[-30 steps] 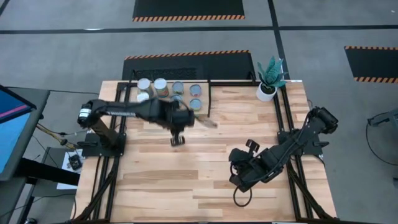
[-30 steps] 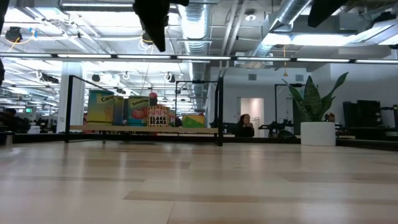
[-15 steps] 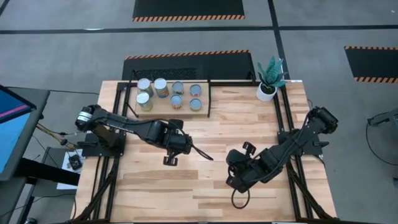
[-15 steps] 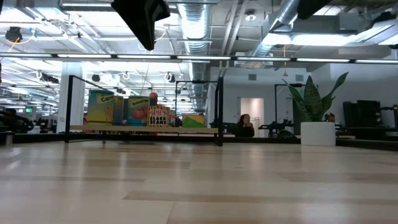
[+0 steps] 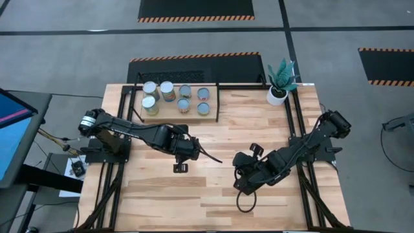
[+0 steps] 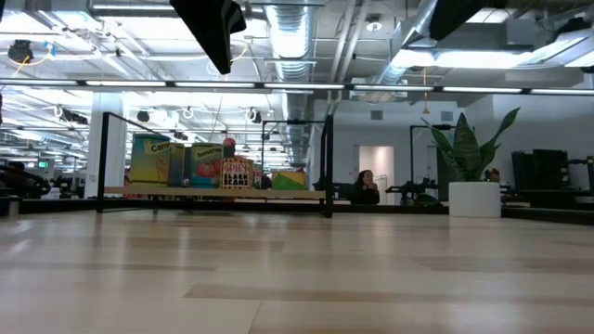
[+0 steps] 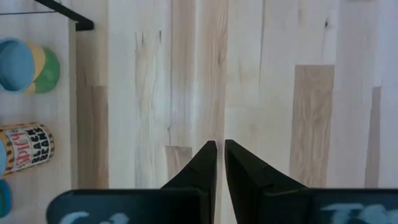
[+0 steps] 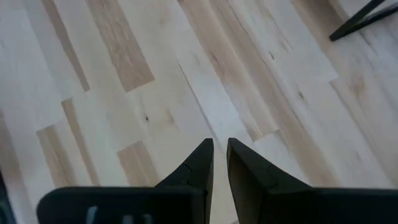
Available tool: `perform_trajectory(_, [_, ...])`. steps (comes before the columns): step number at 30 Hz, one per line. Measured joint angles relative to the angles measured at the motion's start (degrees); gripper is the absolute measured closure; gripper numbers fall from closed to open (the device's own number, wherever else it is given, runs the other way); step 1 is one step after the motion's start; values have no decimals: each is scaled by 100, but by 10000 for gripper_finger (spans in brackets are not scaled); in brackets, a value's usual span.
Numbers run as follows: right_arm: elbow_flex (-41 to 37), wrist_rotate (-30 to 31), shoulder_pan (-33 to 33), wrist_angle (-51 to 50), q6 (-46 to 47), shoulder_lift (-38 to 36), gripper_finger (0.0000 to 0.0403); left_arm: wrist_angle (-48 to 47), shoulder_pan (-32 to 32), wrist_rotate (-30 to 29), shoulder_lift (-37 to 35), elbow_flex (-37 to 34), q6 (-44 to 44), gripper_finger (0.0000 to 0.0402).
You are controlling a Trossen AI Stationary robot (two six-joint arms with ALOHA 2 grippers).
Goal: Pick and place cans onto a shelf
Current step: Return to Home Position
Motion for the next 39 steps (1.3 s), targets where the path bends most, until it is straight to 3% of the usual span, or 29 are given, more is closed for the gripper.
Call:
perform_trajectory(9, [4, 8, -228, 120, -92, -1, 333, 183, 0, 25, 0, 2, -62, 379])
perform_trajectory(14, [4, 424, -115, 116, -199, -74, 333, 89, 0, 224, -119, 2, -149, 379])
perform_trajectory(22, [3, 1212, 449, 274, -586, -466, 333, 243, -69, 255, -979, 4, -159, 379])
perform_trajectory(26, [-307, 1347, 602, 974, -1170, -776, 333, 500, -212, 245, -1530, -134, -196, 379])
perform_trajectory(31, [-1194, 1000, 559, 2508, -2449, -1411, 333, 1475, -435, 261, -2578, -1273, -187, 379])
perform_trajectory(37, [-2629, -734, 53, 5046, -4006, -2403, 333, 3369, -389, 709, -4127, -3209, -240, 379])
perform_trajectory(39, [-3125, -878, -75, 5675, -4200, -2685, 333, 4090, -378, 949, -4614, -3886, -240, 379])
